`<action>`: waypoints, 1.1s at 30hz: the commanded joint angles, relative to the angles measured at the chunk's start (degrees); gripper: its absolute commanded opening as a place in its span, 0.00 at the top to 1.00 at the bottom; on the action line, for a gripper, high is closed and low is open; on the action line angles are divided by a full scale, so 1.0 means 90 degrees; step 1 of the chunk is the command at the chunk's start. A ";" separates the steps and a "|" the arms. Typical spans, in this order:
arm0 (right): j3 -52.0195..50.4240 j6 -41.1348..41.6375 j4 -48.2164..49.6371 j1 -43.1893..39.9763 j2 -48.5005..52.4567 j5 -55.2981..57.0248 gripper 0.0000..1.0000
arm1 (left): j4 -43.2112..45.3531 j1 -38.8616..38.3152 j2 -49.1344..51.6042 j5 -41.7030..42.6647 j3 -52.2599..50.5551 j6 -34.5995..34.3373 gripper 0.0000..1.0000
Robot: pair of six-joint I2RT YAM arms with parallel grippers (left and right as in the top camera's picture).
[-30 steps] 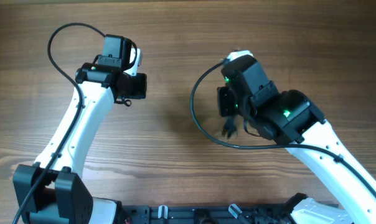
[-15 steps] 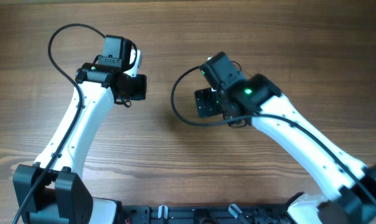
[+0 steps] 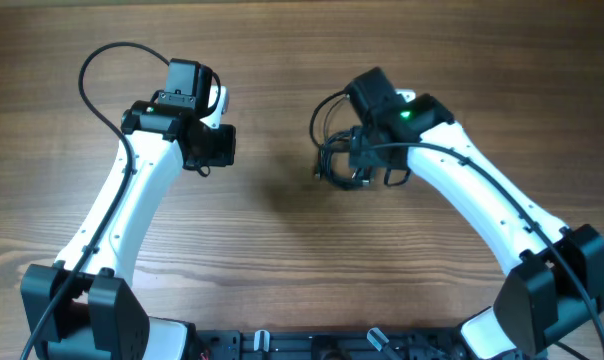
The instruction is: Untangle cables
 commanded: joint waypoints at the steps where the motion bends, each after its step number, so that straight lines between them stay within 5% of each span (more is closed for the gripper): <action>1: 0.0070 -0.0410 0.0437 -0.0104 0.0194 -0.0600 0.10 | -0.0024 0.0036 -0.0138 0.0522 0.0036 0.0085 0.80; 11: 0.0070 -0.0838 0.1090 -0.0182 0.1292 -0.0508 0.28 | 0.0046 -0.0019 -0.0138 0.1996 0.0036 0.0100 0.81; 18: 0.0070 -0.0835 0.1515 -0.0211 0.2052 -0.0668 0.58 | 0.0287 -0.0461 -0.0138 0.1989 0.0036 0.0102 0.79; 27: 0.0070 -0.0831 0.1831 -0.0211 0.2135 -0.0736 0.66 | 0.0597 -0.0913 -0.0138 0.1987 0.0036 0.0100 0.76; 33: -0.0078 -0.0811 0.1943 -0.0226 0.2135 -0.0731 0.88 | 0.0576 -0.0913 -0.0138 0.1987 0.0036 0.0100 0.76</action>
